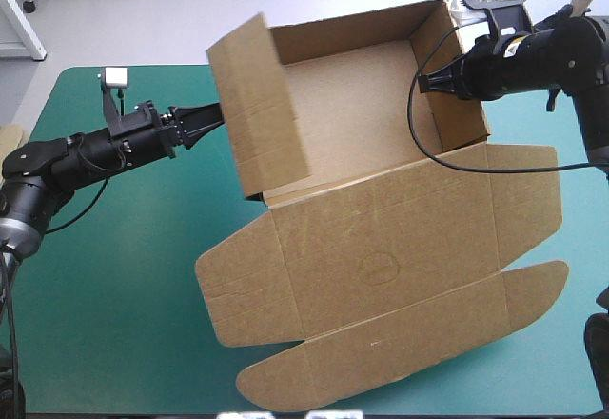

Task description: Fold the box

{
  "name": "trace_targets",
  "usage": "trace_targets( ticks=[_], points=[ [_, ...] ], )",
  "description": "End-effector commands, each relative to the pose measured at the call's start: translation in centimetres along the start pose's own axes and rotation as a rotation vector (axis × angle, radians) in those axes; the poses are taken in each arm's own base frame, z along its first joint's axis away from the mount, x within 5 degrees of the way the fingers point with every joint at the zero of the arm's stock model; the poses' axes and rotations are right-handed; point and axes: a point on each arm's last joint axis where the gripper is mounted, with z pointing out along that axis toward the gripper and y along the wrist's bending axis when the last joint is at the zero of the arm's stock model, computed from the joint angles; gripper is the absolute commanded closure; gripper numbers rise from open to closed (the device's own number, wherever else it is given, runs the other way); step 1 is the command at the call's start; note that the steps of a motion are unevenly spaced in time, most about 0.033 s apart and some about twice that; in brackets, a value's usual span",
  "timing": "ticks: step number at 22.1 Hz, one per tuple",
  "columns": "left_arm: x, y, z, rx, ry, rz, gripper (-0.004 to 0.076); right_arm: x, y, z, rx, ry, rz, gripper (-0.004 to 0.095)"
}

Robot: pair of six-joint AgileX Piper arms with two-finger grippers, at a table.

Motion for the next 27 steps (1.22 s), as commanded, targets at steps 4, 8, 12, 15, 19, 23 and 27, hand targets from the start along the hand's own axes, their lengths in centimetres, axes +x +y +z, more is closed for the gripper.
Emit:
trace_targets(
  ticks=[4,8,12,15,19,23,27],
  points=[
    [-1.8,-4.8,1.6,0.136,-0.065,0.056,0.0717,-0.6,0.5,-1.6,-0.02,-0.076,0.013,0.0926],
    [-2.1,-4.9,1.7,0.119,-0.079,0.029,0.0609,-0.6,0.4,-1.6,-0.01,-0.073,0.01,0.0926],
    [-2.1,-4.9,1.7,0.118,-0.079,0.03,0.033,-0.6,0.4,-1.6,-0.01,-0.073,0.01,0.0926],
    [-2.0,-5.0,1.7,0.134,-0.068,0.031,0.0319,-0.6,0.4,-1.6,-0.01,-0.073,0.01,0.0926],
    [-2.0,-5.1,1.7,0.14,-0.063,0.009,0.0319,-0.5,0.4,-1.5,-0.01,-0.071,0.01,0.0926],
    [-1.9,-5.2,1.7,0.152,-0.055,-0.007,0.0319,-0.5,0.4,-1.5,-0.012,-0.071,0.011,0.0926],
    [-1.9,-5.2,1.7,0.148,-0.057,-0.012,0.0319,-0.5,0.5,-1.5,-0.02,-0.072,0.012,0.0926]
  ],
)
